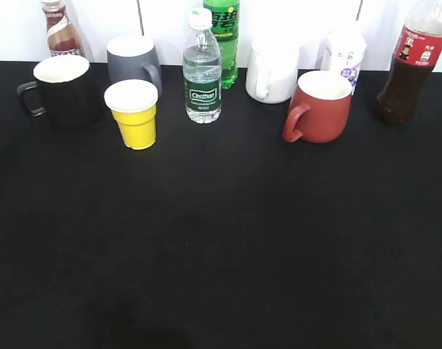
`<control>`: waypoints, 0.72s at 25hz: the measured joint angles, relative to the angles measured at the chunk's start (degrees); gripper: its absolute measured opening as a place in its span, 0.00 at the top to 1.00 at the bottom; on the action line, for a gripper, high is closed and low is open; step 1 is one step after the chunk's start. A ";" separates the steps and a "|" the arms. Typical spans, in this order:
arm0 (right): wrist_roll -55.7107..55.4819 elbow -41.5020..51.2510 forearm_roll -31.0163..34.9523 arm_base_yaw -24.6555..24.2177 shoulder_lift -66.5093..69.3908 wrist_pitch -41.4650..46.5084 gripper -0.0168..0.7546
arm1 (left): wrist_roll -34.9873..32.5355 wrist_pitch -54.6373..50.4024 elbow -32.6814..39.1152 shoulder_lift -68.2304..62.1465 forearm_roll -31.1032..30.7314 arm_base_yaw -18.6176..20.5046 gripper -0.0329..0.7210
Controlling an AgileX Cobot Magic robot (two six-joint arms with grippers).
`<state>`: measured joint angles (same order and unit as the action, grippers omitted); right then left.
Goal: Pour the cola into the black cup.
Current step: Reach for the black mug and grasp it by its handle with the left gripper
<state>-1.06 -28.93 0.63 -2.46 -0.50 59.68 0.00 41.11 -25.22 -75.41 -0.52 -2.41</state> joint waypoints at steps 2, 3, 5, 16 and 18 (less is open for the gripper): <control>0.00 0.00 0.00 0.00 0.00 0.00 0.26 | 0.00 8.10 0.06 -11.46 0.00 0.00 0.24; 0.00 0.00 0.00 0.00 0.00 0.00 0.26 | 0.00 11.71 0.17 -16.61 0.00 0.00 0.24; 0.00 0.00 0.00 0.00 0.00 0.00 0.26 | 0.00 16.27 -0.31 -23.56 0.52 0.00 0.24; 0.00 0.00 0.00 0.00 0.00 0.00 0.26 | 0.34 17.29 -26.38 -46.81 4.65 0.04 0.51; 0.00 0.00 0.00 0.00 0.00 0.00 0.26 | 0.00 17.17 -27.16 -47.24 4.22 0.04 0.86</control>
<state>-1.06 -28.93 0.63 -2.46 -0.50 59.68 0.00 58.28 -52.38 -122.64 3.69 -2.37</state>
